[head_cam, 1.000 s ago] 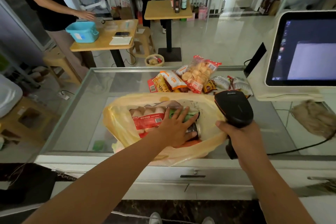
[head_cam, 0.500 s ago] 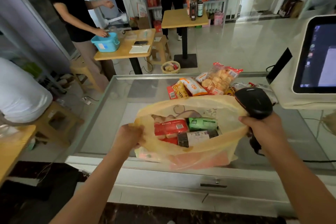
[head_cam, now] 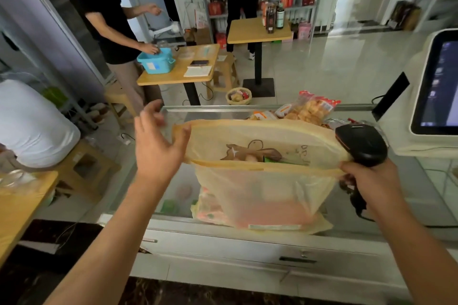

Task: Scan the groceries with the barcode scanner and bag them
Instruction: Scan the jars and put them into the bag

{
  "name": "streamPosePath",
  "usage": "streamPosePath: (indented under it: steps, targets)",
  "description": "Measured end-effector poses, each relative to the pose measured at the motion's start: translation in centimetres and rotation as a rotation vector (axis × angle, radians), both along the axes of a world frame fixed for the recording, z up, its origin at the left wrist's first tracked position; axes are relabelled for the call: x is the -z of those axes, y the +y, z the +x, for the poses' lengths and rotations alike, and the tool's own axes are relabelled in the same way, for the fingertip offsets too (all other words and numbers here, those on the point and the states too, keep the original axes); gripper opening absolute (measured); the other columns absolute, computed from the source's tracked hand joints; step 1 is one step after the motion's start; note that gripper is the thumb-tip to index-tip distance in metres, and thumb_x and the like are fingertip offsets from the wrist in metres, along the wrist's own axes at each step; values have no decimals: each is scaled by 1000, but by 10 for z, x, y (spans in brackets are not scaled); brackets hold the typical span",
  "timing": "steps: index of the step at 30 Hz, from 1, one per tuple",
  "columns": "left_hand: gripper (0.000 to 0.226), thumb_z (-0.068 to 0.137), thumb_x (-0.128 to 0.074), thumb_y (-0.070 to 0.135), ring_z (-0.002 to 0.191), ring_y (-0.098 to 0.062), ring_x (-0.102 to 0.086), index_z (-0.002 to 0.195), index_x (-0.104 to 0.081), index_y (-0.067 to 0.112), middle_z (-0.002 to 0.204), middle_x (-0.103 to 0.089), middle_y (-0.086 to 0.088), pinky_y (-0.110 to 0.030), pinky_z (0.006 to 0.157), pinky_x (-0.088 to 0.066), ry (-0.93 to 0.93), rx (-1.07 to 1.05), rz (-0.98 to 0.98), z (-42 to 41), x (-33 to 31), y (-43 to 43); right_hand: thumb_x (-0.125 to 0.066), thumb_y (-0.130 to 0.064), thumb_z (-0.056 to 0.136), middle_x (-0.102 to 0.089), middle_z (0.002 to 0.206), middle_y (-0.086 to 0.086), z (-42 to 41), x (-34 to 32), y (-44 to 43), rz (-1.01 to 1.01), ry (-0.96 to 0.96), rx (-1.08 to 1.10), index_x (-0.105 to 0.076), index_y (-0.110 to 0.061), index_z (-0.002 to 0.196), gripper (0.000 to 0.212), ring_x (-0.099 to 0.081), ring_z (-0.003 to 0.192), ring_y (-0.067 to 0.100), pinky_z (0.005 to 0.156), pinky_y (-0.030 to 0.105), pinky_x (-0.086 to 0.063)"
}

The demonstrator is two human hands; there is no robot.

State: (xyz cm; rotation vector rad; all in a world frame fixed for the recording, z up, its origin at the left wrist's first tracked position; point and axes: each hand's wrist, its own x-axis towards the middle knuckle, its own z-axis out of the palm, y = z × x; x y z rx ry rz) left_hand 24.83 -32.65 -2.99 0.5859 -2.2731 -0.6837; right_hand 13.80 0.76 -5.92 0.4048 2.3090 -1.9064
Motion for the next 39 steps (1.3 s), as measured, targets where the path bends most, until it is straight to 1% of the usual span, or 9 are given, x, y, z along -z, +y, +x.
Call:
streamPosePath:
  steps: [2, 4, 6, 9, 13, 19, 25, 30, 39]
  targets:
    - [31, 91, -67, 30, 100, -23, -59, 110, -64, 7, 110, -62, -8, -43, 84, -49, 213, 449, -420, 9, -5, 17, -68, -2, 82, -63, 76, 5, -1, -2, 8, -11, 24, 50, -61, -14, 97, 20, -60, 68, 20, 62, 28, -48]
    - [48, 89, -66, 50, 118, -19, -57, 123, -65, 16, 127, -62, 0, -45, 99, -46, -137, 897, -467, 6, -6, 35, -69, -4, 81, -64, 80, 4, -4, -4, 13, -20, 41, 84, -62, -17, 103, 26, -61, 69, 17, 66, 31, -50]
    - [82, 80, -58, 73, 137, -13, -40, 149, -39, 33, 150, -46, 9, -37, 116, -31, -714, 893, -543, -6, -1, 51, -70, -5, 81, -64, 81, 5, -6, -6, 15, -7, 32, 91, -62, -18, 105, 28, -61, 71, 18, 70, 35, -51]
    - [51, 89, -64, 47, 114, -24, -58, 135, -53, 28, 124, -64, 0, -36, 95, -47, -1296, 772, -603, -13, 10, 59, -69, -3, 82, -63, 84, 9, -6, -4, 19, 39, 5, 71, -62, -13, 106, 27, -60, 69, 17, 59, 27, -44]
    - [48, 84, -68, 56, 109, -20, -61, 121, -62, 26, 118, -66, 5, -41, 99, -47, -1463, 802, -268, -7, 16, 46, -69, 2, 79, -64, 78, 14, 3, 8, 25, 136, -56, 30, -64, -4, 102, 24, -59, 63, 21, 55, 28, -45]
    - [68, 77, -45, 85, 113, 5, -59, 134, -54, 49, 124, -65, 23, -33, 105, -45, -1100, 875, -47, -21, -15, 52, -75, -10, 81, -66, 75, 14, 15, 14, 39, 120, -53, -3, -64, -5, 102, 24, -61, 61, 24, 54, 29, -46]
    - [50, 93, -45, 62, 131, 2, -47, 137, -54, 40, 143, -53, 20, -31, 110, -41, -656, 983, -86, -66, -17, 132, -74, -25, 82, -66, 72, 11, 17, -4, 85, 54, 35, 117, -64, -10, 91, 20, -64, 70, 28, 70, 35, -51]
    - [27, 100, -55, 35, 106, -5, -63, 122, -69, 30, 119, -70, 14, -37, 91, -54, -413, 985, -68, -110, -2, 200, -74, -19, 83, -58, 63, 11, 25, -8, 120, -34, 9, 123, -60, -11, 76, 17, -55, 61, 27, 74, 45, -50]
    - [79, 83, -72, 50, 134, -27, -45, 150, -34, 29, 148, -43, -4, -46, 104, -45, -735, 750, -340, -186, 41, 285, -75, -19, 83, -56, 53, 11, 16, 26, 142, -66, -47, 72, -60, -5, 68, 25, -53, 48, 20, 59, 34, -48]
